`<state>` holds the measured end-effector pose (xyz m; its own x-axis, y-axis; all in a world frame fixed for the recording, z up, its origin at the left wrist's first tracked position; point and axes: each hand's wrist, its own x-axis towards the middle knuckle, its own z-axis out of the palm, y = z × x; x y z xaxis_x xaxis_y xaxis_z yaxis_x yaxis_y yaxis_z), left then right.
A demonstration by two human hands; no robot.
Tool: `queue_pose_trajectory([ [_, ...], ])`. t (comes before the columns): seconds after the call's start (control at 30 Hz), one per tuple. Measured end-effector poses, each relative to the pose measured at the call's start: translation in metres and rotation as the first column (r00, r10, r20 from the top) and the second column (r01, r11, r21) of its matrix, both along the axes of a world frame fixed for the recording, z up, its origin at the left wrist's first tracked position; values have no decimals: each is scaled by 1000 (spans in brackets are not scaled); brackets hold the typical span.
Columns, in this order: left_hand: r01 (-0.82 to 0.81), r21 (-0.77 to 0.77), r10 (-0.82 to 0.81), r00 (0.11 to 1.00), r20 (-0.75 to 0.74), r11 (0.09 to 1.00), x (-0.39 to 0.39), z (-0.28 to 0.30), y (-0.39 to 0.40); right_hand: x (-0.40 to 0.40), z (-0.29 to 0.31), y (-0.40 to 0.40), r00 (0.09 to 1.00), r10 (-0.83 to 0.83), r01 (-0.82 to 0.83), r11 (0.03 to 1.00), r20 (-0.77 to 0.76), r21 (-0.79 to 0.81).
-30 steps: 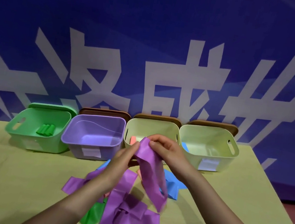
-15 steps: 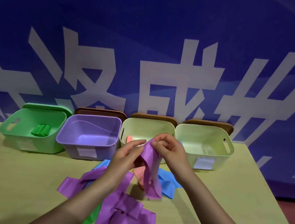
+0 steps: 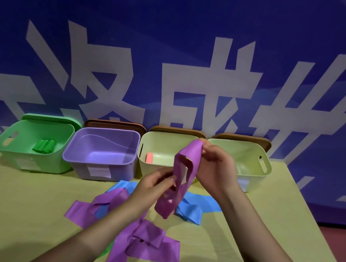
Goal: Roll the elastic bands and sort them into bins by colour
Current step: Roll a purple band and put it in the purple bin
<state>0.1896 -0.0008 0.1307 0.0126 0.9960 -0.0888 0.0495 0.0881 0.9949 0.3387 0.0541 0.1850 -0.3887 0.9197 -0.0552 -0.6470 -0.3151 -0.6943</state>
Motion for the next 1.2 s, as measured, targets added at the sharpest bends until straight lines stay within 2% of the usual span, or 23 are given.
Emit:
queue_pose_trajectory([
  [0.2,36,112,-24,993,-113,993,3,-1,7,14,8,7,997,-76,77,992,8,-102],
  [0.23,13,95,-6,997,-72,995,4,2,8,17,6,10,996,-78,82,991,46,-101],
  [0.33,-134,-40,140,960,243,990,4,7,18,27,-2,22,964,-89,89,996,249,12],
  [0.37,-172,-67,185,937,297,983,1,11,22,32,-6,25,921,-123,98,992,370,86],
  [0.43,-172,-64,184,914,362,983,-8,21,28,41,-16,29,775,-190,84,976,603,200],
  [0.47,-166,-69,180,901,395,984,-12,27,30,43,-19,28,716,-193,58,974,671,219],
  [0.53,-157,-75,174,891,419,985,-18,33,31,46,-23,24,668,-144,-18,978,730,209],
  [0.63,-120,-106,155,881,447,987,-22,35,32,45,-26,22,661,-93,-53,984,744,170],
  [0.77,-9,-179,108,825,555,984,-21,39,28,44,-31,28,662,-132,23,987,738,156],
  [0.87,94,-136,22,740,672,986,-19,44,24,42,-36,30,645,-175,73,983,744,168],
  [0.93,168,-95,-55,714,698,981,-18,47,21,41,-38,31,678,-176,94,984,714,153],
  [1.07,290,-67,-177,732,658,955,-12,46,15,38,-36,30,728,-191,128,981,658,143],
  [1.2,266,-79,-178,808,562,961,-9,41,12,40,-35,33,737,-282,221,959,614,176],
])
